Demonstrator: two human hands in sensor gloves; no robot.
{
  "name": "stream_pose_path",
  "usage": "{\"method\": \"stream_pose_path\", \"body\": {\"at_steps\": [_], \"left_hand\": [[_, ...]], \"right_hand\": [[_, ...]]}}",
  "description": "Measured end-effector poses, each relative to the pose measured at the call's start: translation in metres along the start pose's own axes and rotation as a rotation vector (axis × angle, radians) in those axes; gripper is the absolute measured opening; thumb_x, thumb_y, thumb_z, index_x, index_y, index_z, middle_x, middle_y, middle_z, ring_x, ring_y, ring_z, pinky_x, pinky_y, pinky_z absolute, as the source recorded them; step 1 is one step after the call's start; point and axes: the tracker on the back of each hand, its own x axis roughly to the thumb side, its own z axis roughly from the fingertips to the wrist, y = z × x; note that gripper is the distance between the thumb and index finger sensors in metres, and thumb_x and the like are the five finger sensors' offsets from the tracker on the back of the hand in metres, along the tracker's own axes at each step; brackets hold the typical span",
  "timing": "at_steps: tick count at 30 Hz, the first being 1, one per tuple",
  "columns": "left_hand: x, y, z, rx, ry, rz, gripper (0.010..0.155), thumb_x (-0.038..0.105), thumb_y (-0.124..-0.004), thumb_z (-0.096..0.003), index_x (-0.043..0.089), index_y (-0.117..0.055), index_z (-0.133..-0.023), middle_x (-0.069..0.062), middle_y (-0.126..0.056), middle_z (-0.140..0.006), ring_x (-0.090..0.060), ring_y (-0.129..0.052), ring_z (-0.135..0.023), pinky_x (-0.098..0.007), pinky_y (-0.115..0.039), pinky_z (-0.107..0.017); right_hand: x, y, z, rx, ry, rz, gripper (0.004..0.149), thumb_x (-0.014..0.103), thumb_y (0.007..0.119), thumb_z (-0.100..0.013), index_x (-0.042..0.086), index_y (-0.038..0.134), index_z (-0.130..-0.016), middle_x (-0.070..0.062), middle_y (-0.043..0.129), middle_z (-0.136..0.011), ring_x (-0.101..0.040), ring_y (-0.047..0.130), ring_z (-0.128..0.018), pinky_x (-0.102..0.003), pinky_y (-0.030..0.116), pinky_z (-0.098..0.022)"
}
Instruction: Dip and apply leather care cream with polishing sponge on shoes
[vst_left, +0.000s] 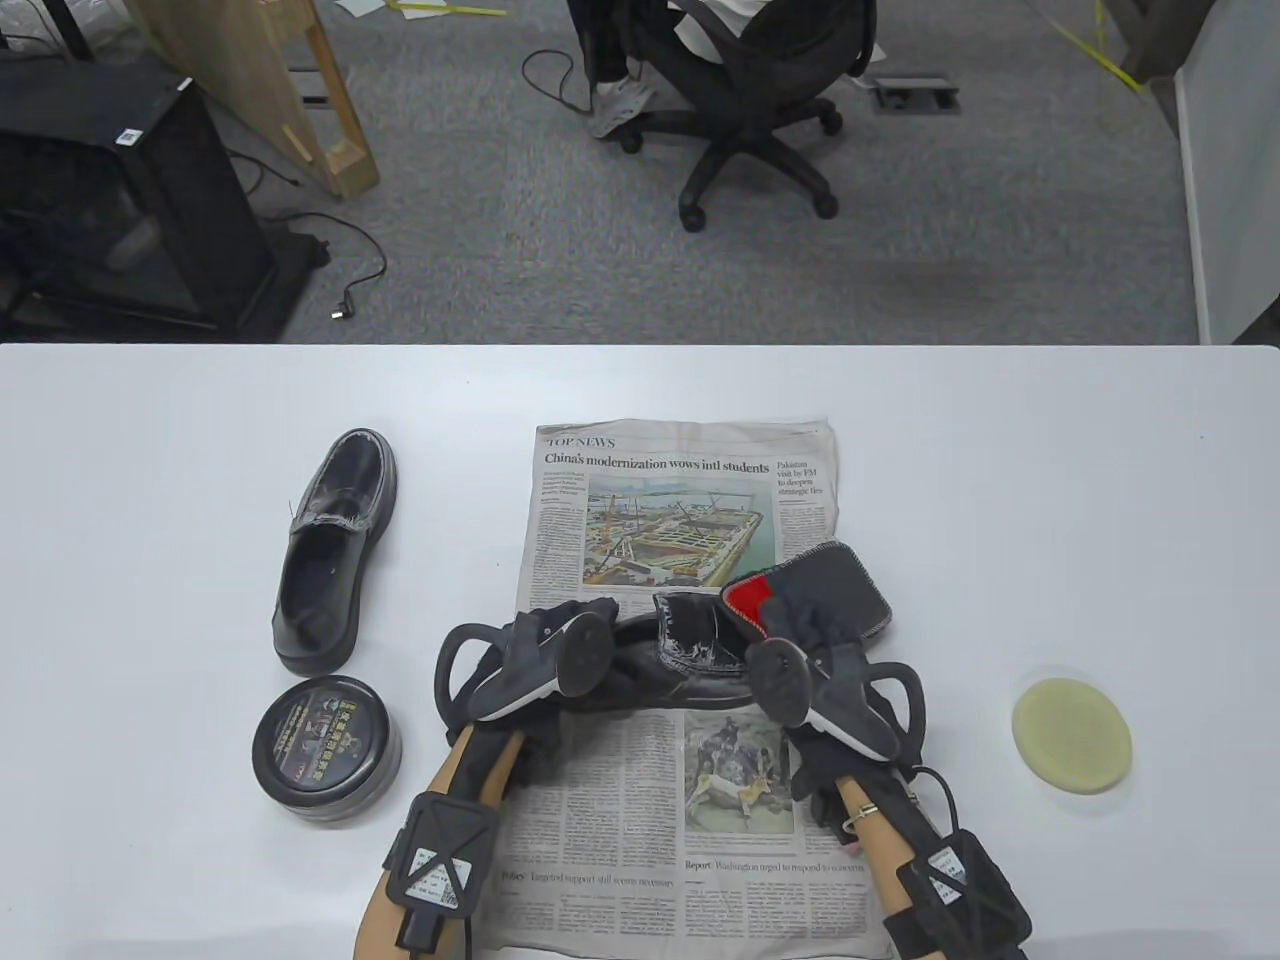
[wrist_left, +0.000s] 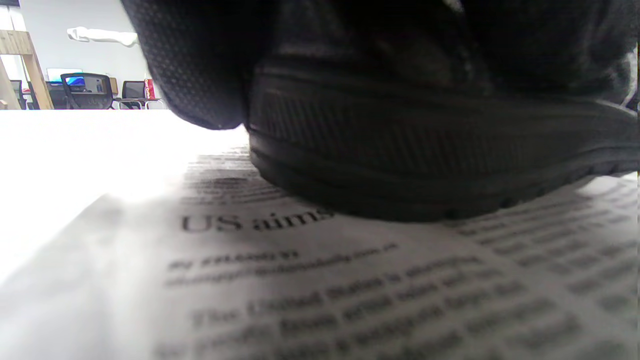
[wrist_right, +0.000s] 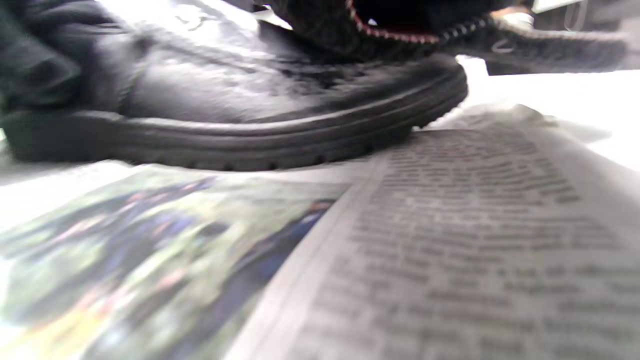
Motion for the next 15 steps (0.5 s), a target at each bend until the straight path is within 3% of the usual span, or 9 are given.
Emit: {"method": "stream_pose_path", "body": {"at_steps": [4,9,15], "left_hand": [[0.001,0.0,-0.001,-0.001,-0.011,-0.007,0.088,0.071,-0.076,-0.0291,0.031,-0.064,-0.107,0.003,-0.085,-0.105,-0.021,-0.09,-0.093,-0.043,-0.082,-0.068],[0.001,0.0,0.0,-0.004,-0.019,-0.015,0.086,0.07,-0.075,-0.0303,0.032,-0.063,-0.107,0.004,-0.083,-0.107,-0.021,-0.087,-0.097,-0.042,-0.081,-0.07],[0.001,0.0,0.0,-0.003,-0.018,-0.006,0.086,0.07,-0.075,-0.0303,0.032,-0.062,-0.107,0.003,-0.082,-0.108,-0.021,-0.087,-0.096,-0.042,-0.082,-0.069]], "right_hand": [[0.031,-0.011,0.009,-0.032,-0.134,-0.082,0.059,0.04,0.042,-0.066,0.005,0.045,-0.114,-0.025,0.05,-0.113,-0.05,0.058,-0.101,-0.056,0.056,-0.07],[0.057,-0.026,-0.012,-0.027,-0.203,-0.297,0.059,0.04,0.042,-0.066,0.009,0.043,-0.115,-0.021,0.045,-0.116,-0.049,0.051,-0.105,-0.058,0.052,-0.072],[0.051,-0.016,-0.053,0.031,-0.071,-0.267,0.058,0.043,0.039,-0.065,0.014,0.041,-0.116,-0.017,0.043,-0.119,-0.046,0.046,-0.109,-0.06,0.045,-0.073]]}}
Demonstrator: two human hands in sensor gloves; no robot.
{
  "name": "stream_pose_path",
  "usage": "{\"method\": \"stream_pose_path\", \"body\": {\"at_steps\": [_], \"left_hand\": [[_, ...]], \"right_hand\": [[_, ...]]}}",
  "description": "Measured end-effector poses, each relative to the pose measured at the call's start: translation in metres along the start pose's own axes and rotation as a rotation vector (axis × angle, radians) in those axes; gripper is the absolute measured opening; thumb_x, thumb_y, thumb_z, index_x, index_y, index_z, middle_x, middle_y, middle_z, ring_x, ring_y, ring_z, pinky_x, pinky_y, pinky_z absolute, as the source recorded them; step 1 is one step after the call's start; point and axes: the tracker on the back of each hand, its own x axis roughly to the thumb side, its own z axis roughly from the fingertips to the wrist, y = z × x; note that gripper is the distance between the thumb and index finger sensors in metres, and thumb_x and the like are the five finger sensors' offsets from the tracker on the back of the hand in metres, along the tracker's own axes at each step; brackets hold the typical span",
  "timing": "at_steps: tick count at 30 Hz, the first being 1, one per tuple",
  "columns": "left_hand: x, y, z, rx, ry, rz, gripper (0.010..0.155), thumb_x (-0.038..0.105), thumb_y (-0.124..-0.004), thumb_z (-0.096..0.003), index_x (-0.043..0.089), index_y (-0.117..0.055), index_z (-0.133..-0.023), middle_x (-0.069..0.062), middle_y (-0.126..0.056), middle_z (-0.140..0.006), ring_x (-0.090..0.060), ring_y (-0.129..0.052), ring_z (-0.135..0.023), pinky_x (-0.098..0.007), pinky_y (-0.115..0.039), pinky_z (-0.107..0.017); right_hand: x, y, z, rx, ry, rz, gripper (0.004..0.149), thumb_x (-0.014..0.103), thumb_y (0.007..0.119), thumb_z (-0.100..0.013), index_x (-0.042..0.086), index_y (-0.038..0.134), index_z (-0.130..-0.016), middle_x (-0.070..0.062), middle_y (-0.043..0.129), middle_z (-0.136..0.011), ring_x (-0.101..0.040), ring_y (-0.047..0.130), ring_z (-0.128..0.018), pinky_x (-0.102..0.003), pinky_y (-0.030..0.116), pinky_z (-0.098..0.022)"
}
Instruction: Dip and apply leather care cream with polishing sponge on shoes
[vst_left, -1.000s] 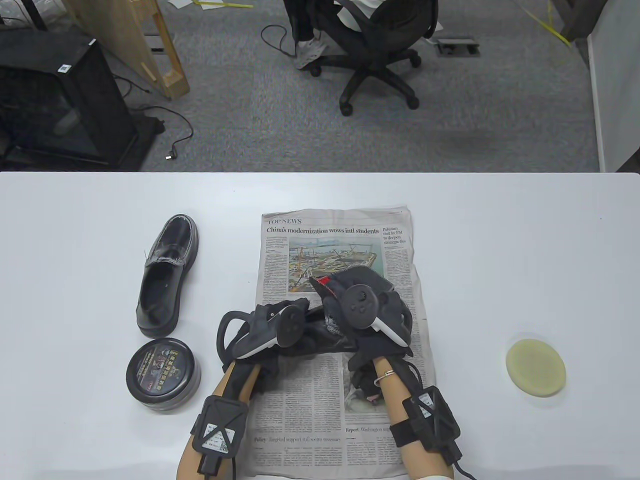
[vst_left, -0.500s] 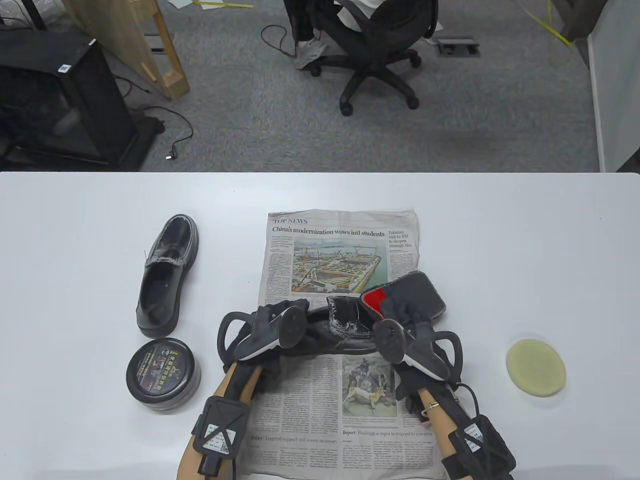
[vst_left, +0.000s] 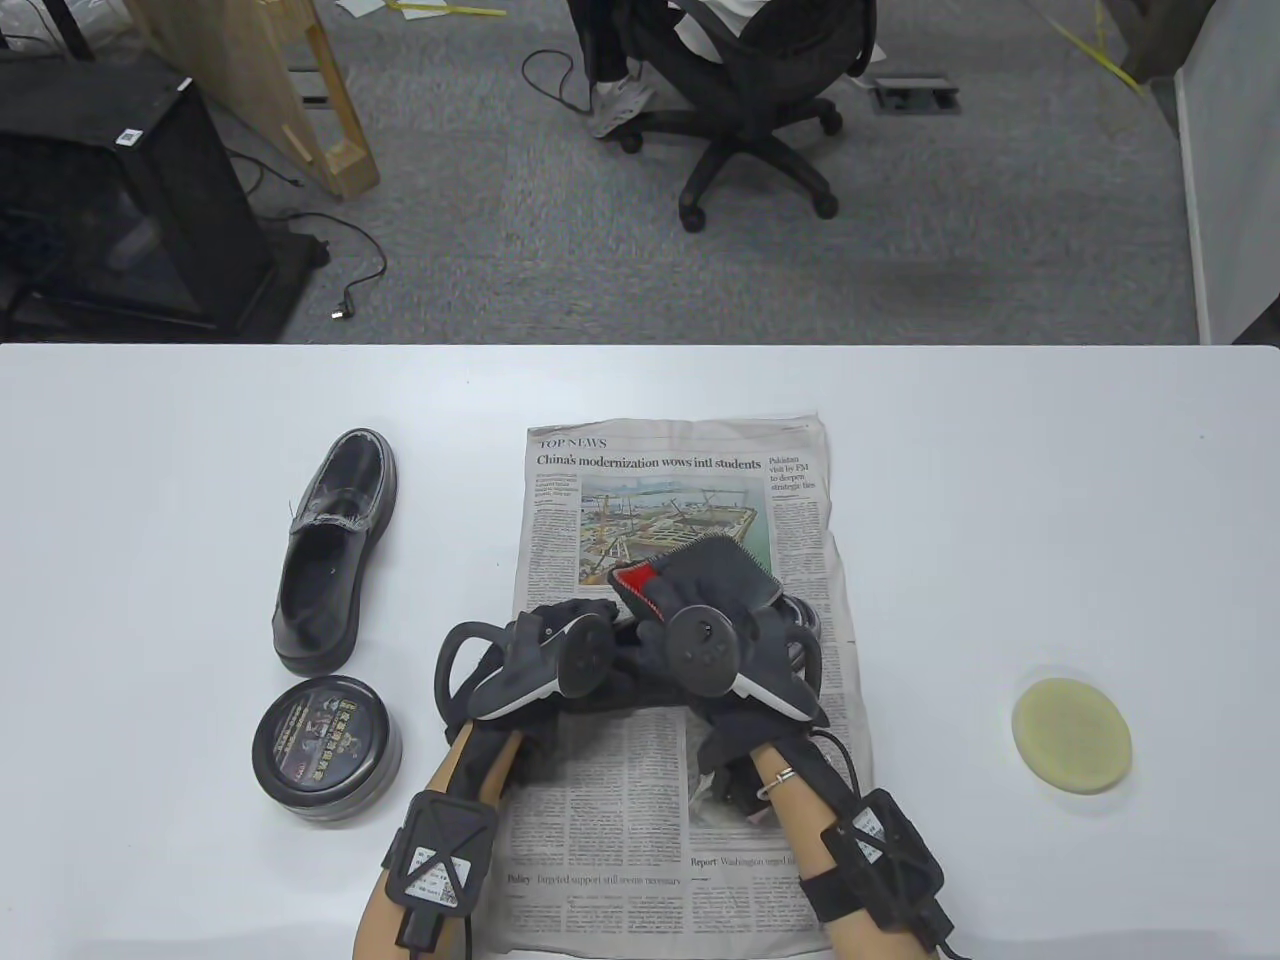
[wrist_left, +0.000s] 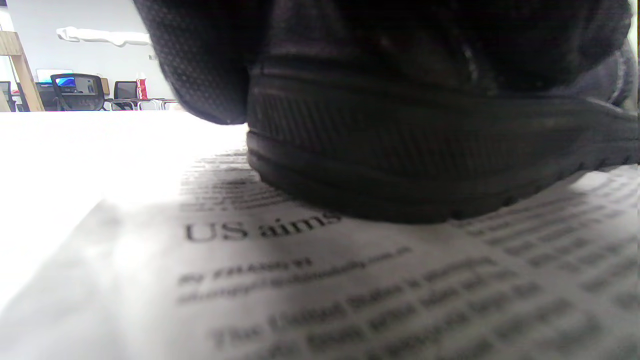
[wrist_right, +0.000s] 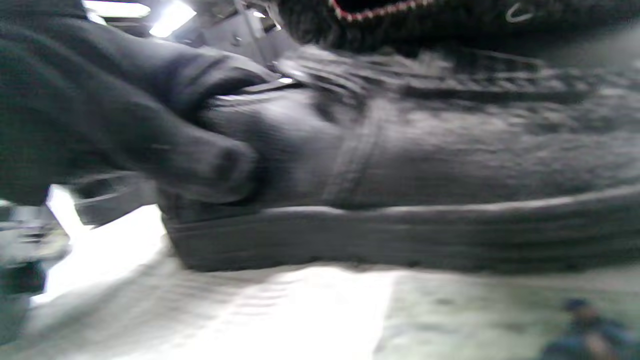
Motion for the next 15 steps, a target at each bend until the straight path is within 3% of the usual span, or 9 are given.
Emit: {"method": "stream_pose_path", "body": {"at_steps": [7,11,15], "left_hand": [[0.0,0.001,0.0,-0.004,0.016,-0.011,0.09,0.072,-0.075,-0.0294,0.028,-0.065,-0.107,0.0,-0.086,-0.105,-0.021,-0.093,-0.089,-0.037,-0.086,-0.063],[-0.001,0.0,0.0,0.007,0.02,-0.01,0.09,0.072,-0.076,-0.0287,0.028,-0.066,-0.106,0.0,-0.087,-0.104,-0.021,-0.094,-0.087,-0.036,-0.087,-0.062],[-0.001,0.001,0.0,0.008,0.022,-0.015,0.09,0.073,-0.075,-0.0285,0.028,-0.066,-0.106,0.0,-0.087,-0.104,-0.02,-0.094,-0.087,-0.035,-0.087,-0.062]], "right_hand": [[-0.053,-0.001,0.007,0.016,0.172,0.054,0.059,0.042,0.039,-0.065,0.012,0.039,-0.116,-0.016,0.039,-0.119,-0.045,0.04,-0.109,-0.057,0.039,-0.073],[-0.066,-0.001,0.031,-0.003,0.161,0.165,0.059,0.042,0.04,-0.065,0.011,0.037,-0.116,-0.019,0.036,-0.119,-0.048,0.041,-0.107,-0.056,0.045,-0.072],[-0.057,0.0,0.053,-0.008,0.089,0.204,0.059,0.04,0.041,-0.066,0.008,0.04,-0.115,-0.021,0.039,-0.117,-0.05,0.045,-0.105,-0.057,0.048,-0.071]]}}
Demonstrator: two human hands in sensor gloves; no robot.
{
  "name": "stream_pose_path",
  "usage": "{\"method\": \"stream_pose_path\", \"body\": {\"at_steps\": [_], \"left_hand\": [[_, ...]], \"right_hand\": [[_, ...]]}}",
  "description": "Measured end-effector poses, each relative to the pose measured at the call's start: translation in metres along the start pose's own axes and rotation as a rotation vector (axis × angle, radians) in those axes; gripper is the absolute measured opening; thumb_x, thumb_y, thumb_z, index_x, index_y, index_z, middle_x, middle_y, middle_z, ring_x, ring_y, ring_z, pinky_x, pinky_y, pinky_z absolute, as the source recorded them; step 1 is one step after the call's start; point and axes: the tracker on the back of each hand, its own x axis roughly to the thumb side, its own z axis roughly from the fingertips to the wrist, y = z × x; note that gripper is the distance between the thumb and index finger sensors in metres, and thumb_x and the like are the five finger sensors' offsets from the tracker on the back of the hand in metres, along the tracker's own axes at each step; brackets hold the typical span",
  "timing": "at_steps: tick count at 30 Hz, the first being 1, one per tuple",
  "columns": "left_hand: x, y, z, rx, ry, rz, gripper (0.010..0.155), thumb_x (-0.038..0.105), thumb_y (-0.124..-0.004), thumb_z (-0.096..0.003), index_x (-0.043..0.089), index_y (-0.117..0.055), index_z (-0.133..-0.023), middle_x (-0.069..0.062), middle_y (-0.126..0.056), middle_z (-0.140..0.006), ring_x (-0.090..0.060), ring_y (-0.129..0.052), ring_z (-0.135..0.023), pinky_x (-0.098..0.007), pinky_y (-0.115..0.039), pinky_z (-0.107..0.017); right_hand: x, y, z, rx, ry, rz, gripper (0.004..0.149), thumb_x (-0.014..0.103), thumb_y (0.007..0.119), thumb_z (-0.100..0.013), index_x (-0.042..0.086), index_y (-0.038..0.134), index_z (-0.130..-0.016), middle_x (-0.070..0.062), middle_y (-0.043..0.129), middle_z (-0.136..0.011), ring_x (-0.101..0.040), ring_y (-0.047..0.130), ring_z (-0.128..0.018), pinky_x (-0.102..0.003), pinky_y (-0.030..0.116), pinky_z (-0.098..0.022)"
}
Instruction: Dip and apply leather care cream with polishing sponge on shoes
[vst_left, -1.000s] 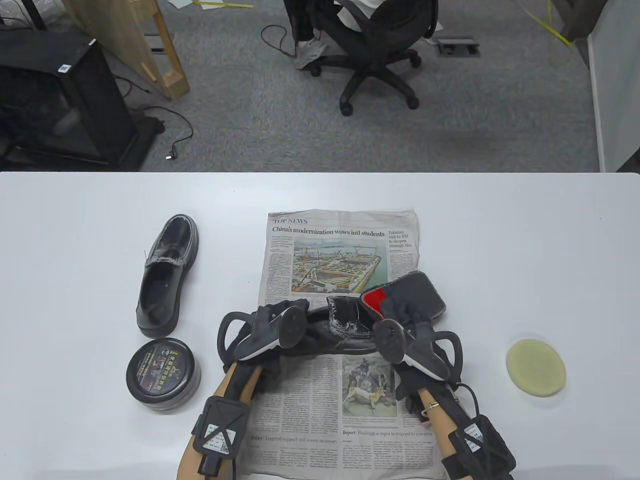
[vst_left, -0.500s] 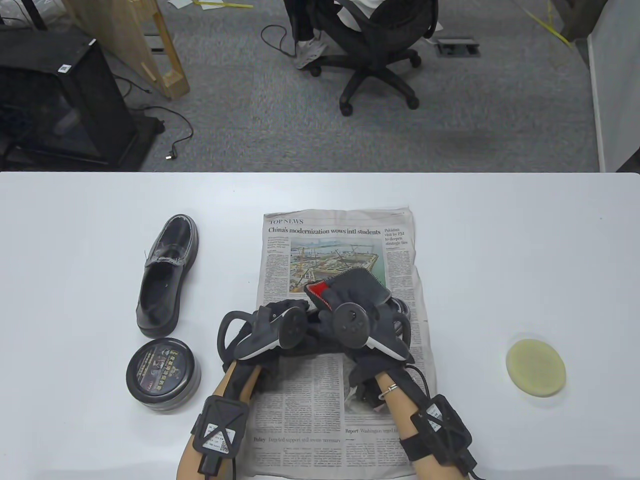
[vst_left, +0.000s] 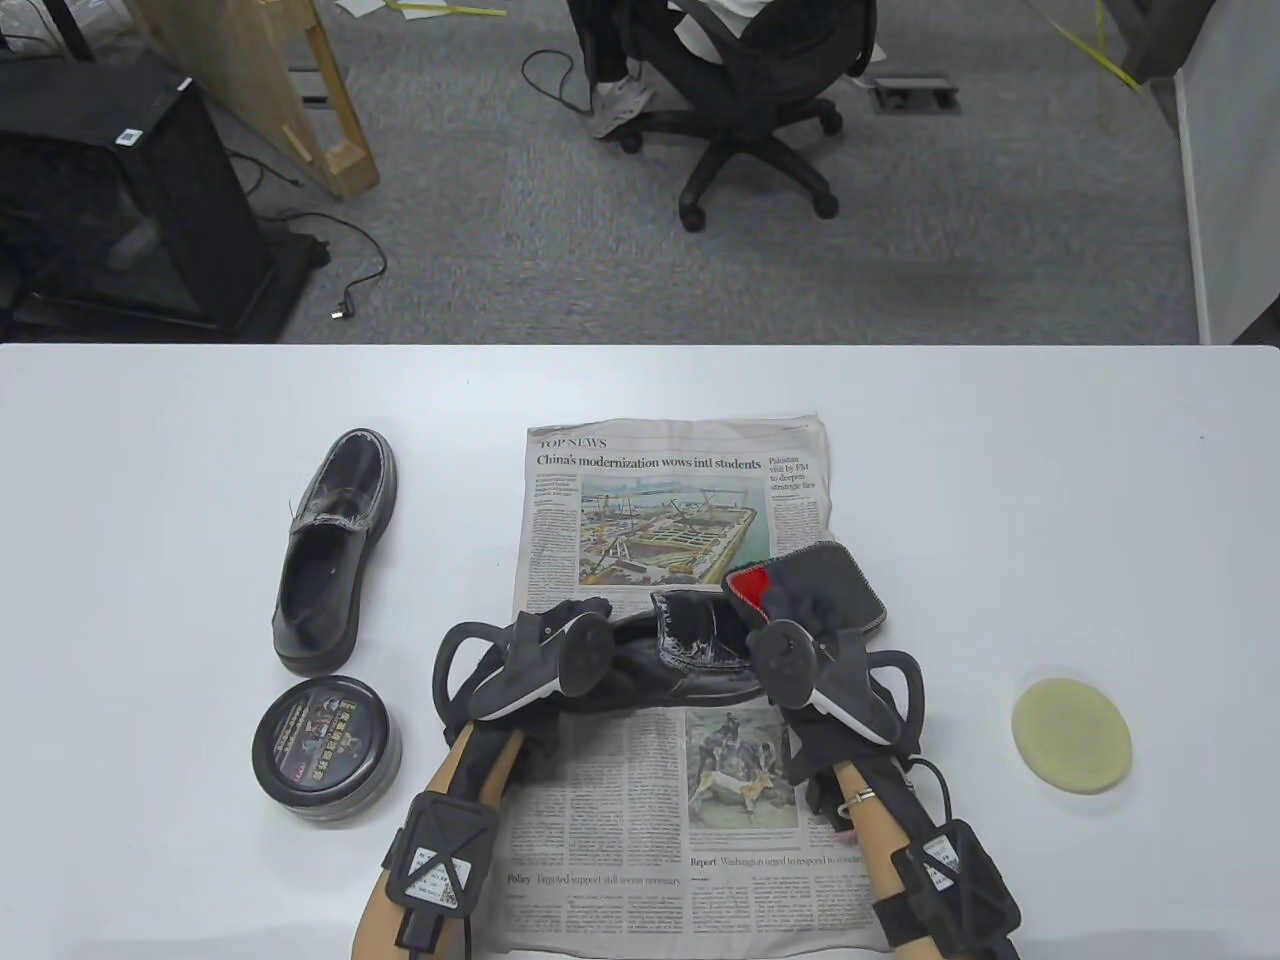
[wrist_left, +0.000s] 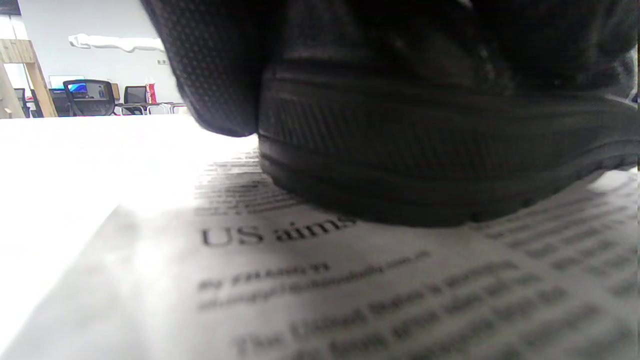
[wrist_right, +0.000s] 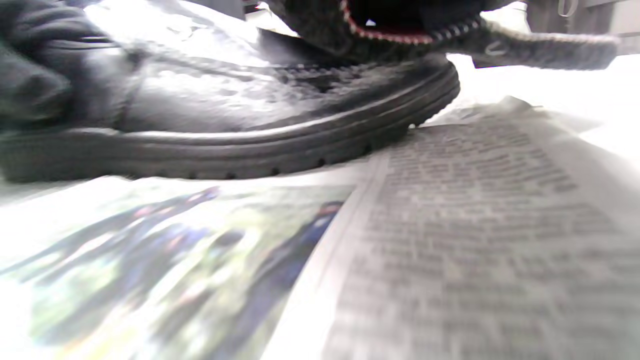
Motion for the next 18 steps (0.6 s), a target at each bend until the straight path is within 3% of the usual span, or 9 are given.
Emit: {"method": "stream_pose_path", "body": {"at_steps": [4,8,12,18], "left_hand": [[0.0,0.0,0.0,-0.003,-0.006,0.006,0.089,0.072,-0.075,-0.0288,0.03,-0.065,-0.106,0.001,-0.086,-0.105,-0.02,-0.093,-0.089,-0.036,-0.086,-0.064],[-0.001,-0.001,-0.001,-0.011,-0.014,0.025,0.088,0.071,-0.076,-0.0291,0.031,-0.065,-0.106,0.002,-0.085,-0.106,-0.02,-0.091,-0.092,-0.037,-0.084,-0.066],[-0.001,-0.002,-0.001,-0.01,-0.019,0.039,0.088,0.071,-0.076,-0.0292,0.032,-0.064,-0.107,0.003,-0.084,-0.107,-0.02,-0.091,-0.092,-0.037,-0.085,-0.067],[-0.002,-0.002,-0.001,-0.011,-0.016,0.046,0.088,0.071,-0.077,-0.0292,0.031,-0.064,-0.107,0.002,-0.085,-0.106,-0.02,-0.093,-0.091,-0.038,-0.087,-0.064]], "right_hand": [[0.026,-0.005,0.015,-0.006,-0.143,-0.064,0.059,0.04,0.042,-0.066,0.007,0.043,-0.115,-0.023,0.045,-0.115,-0.05,0.052,-0.104,-0.057,0.052,-0.072],[0.054,-0.014,0.007,-0.017,-0.231,-0.202,0.058,0.04,0.041,-0.066,0.01,0.041,-0.116,-0.022,0.042,-0.117,-0.051,0.049,-0.106,-0.061,0.05,-0.072],[0.065,-0.016,-0.022,-0.011,-0.199,-0.232,0.057,0.044,0.041,-0.065,0.017,0.041,-0.116,-0.017,0.04,-0.12,-0.049,0.044,-0.109,-0.064,0.045,-0.072],[0.041,-0.005,-0.055,0.047,-0.024,-0.27,0.059,0.046,0.039,-0.065,0.019,0.038,-0.117,-0.016,0.039,-0.122,-0.047,0.039,-0.11,-0.062,0.036,-0.073]]}}
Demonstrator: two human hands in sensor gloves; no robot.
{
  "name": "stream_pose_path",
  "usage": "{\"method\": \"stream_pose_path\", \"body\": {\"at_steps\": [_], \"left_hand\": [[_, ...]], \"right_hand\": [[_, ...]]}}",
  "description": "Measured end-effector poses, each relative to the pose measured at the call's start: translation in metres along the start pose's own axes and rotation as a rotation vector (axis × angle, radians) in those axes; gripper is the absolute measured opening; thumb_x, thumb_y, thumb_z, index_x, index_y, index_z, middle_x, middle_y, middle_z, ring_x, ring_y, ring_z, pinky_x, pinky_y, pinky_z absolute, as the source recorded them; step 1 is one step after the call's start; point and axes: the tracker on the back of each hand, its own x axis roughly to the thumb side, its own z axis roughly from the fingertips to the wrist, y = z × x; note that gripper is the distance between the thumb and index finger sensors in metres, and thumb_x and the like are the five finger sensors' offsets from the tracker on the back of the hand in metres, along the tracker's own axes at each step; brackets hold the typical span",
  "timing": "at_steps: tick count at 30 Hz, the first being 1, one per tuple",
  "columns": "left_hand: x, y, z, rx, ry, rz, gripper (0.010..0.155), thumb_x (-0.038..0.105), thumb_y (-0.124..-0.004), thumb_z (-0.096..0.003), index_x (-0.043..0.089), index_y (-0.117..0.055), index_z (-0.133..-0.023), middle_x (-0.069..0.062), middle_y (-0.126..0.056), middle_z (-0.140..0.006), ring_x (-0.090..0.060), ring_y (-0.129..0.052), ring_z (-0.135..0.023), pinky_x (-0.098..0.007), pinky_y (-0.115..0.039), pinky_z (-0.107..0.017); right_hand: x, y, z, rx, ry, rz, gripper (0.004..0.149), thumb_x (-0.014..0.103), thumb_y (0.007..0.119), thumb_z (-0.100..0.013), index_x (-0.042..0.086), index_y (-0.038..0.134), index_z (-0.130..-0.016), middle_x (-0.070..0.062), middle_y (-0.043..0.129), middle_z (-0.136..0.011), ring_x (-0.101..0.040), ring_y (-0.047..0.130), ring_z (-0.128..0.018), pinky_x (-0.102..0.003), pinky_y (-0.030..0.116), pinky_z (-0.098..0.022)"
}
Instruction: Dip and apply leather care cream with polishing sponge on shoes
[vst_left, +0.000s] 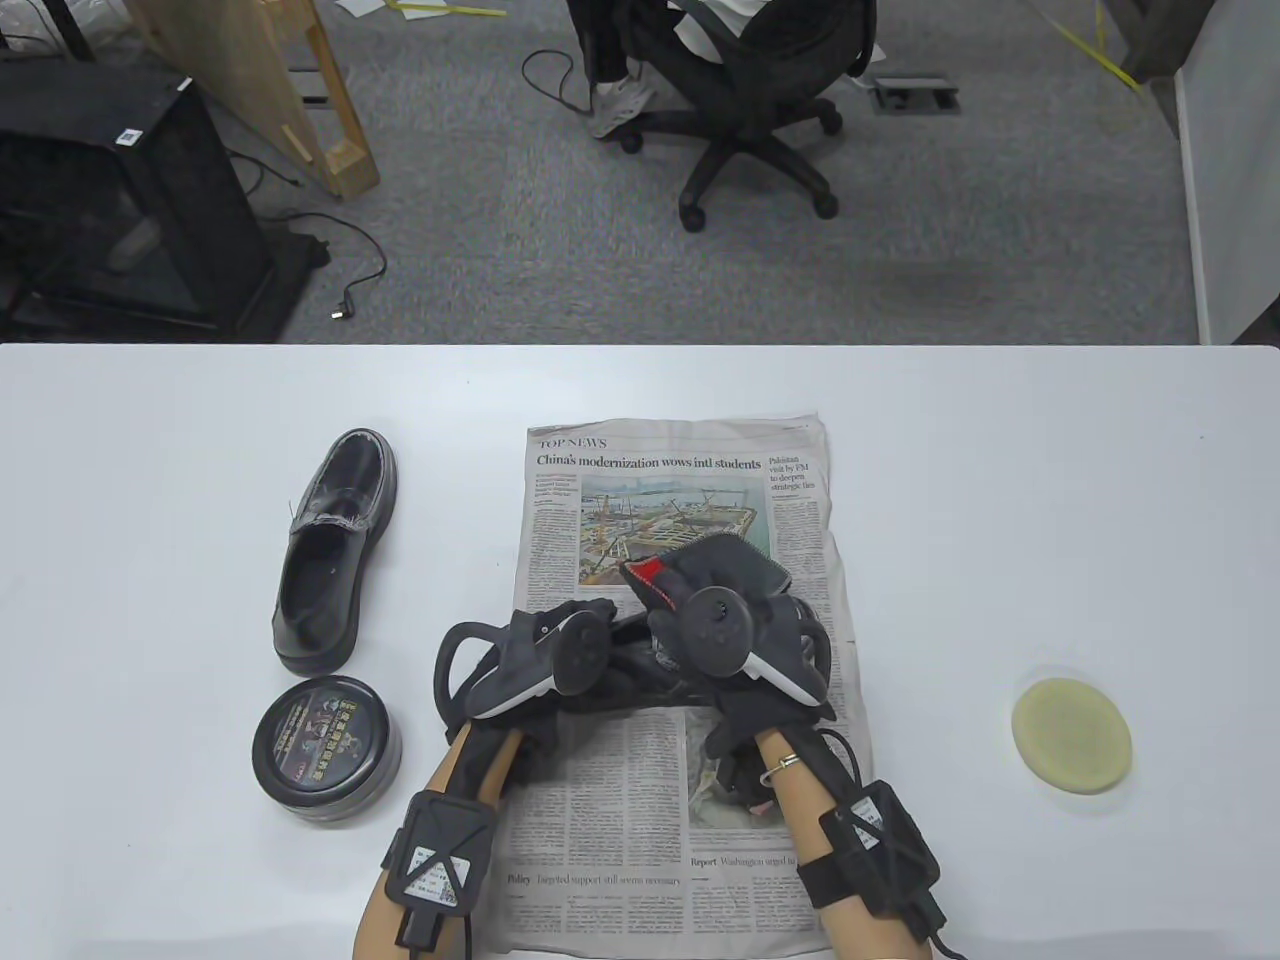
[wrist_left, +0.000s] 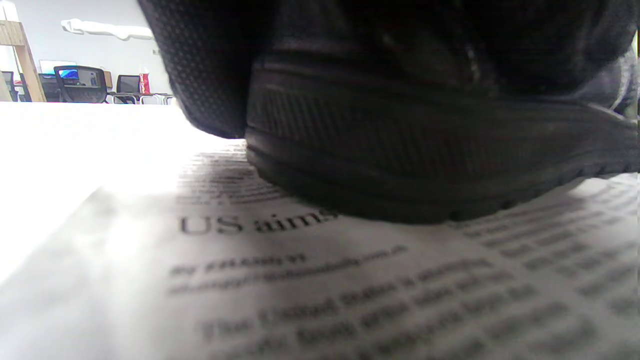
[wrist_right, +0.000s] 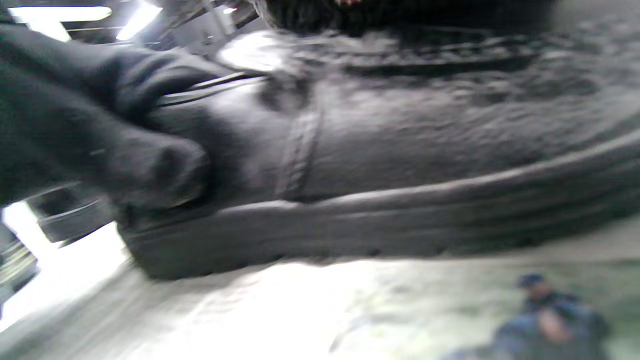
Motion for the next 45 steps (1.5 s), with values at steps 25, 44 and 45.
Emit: {"method": "stream_pose_path", "body": {"at_steps": [25,44,45], "left_hand": [[-0.001,0.001,-0.001,-0.01,-0.006,-0.001,0.087,0.07,-0.077,-0.0297,0.031,-0.065,-0.107,0.003,-0.085,-0.105,-0.021,-0.095,-0.091,-0.038,-0.091,-0.063],[0.002,0.002,0.0,-0.011,0.029,-0.021,0.087,0.07,-0.076,-0.0302,0.029,-0.066,-0.106,0.001,-0.088,-0.103,-0.024,-0.096,-0.088,-0.038,-0.091,-0.06],[0.002,0.002,-0.001,-0.011,0.027,-0.021,0.087,0.07,-0.077,-0.0299,0.029,-0.066,-0.106,0.001,-0.088,-0.103,-0.024,-0.096,-0.088,-0.038,-0.09,-0.061]], "right_hand": [[0.025,0.0,0.033,-0.024,-0.17,0.024,0.056,0.042,0.04,-0.066,0.018,0.039,-0.117,-0.02,0.036,-0.121,-0.052,0.04,-0.108,-0.065,0.043,-0.072],[-0.038,-0.001,0.059,-0.013,0.031,0.271,0.058,0.039,0.039,-0.066,0.009,0.037,-0.116,-0.023,0.033,-0.117,-0.054,0.039,-0.105,-0.062,0.044,-0.071],[-0.034,0.0,0.063,-0.019,0.007,0.27,0.058,0.039,0.04,-0.066,0.008,0.039,-0.115,-0.024,0.036,-0.117,-0.055,0.041,-0.104,-0.062,0.045,-0.071]]}}
